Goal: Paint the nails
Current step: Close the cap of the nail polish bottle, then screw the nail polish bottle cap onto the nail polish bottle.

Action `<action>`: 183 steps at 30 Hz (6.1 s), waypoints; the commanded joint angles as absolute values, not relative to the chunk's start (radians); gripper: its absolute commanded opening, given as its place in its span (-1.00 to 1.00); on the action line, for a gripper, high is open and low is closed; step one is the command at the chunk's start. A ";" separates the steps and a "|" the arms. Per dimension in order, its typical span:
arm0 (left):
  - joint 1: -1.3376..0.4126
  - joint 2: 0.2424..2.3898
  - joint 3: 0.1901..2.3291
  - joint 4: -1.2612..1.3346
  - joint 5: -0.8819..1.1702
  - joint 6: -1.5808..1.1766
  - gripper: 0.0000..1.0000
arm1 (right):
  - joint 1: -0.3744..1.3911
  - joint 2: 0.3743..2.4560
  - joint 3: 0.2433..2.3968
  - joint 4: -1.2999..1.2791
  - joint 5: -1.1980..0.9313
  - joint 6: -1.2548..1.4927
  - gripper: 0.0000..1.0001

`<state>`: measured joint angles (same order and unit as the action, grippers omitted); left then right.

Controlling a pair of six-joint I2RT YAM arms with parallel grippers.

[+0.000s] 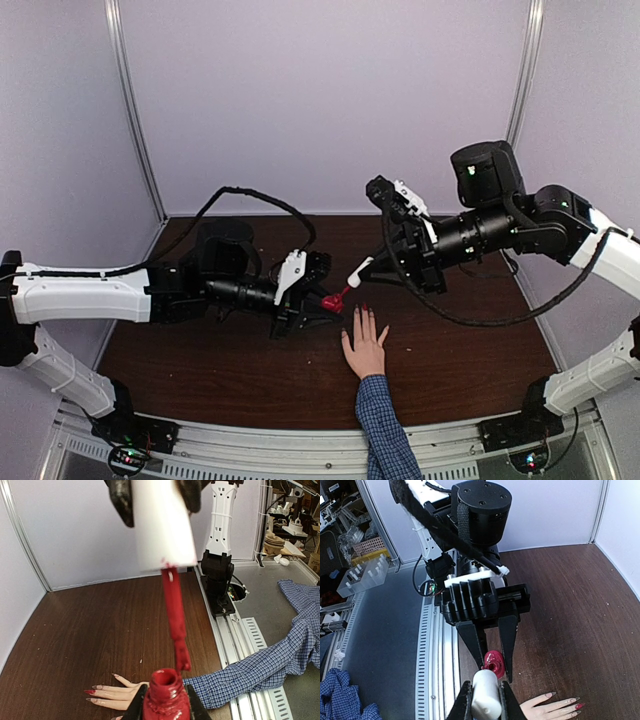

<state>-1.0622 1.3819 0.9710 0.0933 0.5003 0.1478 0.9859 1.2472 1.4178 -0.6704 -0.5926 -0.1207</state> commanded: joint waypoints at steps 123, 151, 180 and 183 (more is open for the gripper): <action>-1.066 1.398 0.974 0.277 0.146 0.032 -1.00 | 1.071 1.489 1.488 -0.594 -0.098 0.067 -0.76; -1.027 1.377 0.994 0.176 0.766 0.038 -1.00 | 1.038 1.175 1.325 -0.483 -0.553 -0.174 0.17; -1.022 1.422 0.997 0.322 0.842 -0.080 -1.00 | 1.042 1.288 1.354 -0.475 -0.766 -0.192 -0.86; -1.018 1.394 0.980 0.329 0.744 -0.079 -1.00 | 1.041 1.290 1.349 -0.476 -0.734 -0.187 -0.89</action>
<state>-1.0340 1.4498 0.9943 0.2401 0.8944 -0.0731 1.0355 1.2816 1.3365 -0.4732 -0.7399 -0.1925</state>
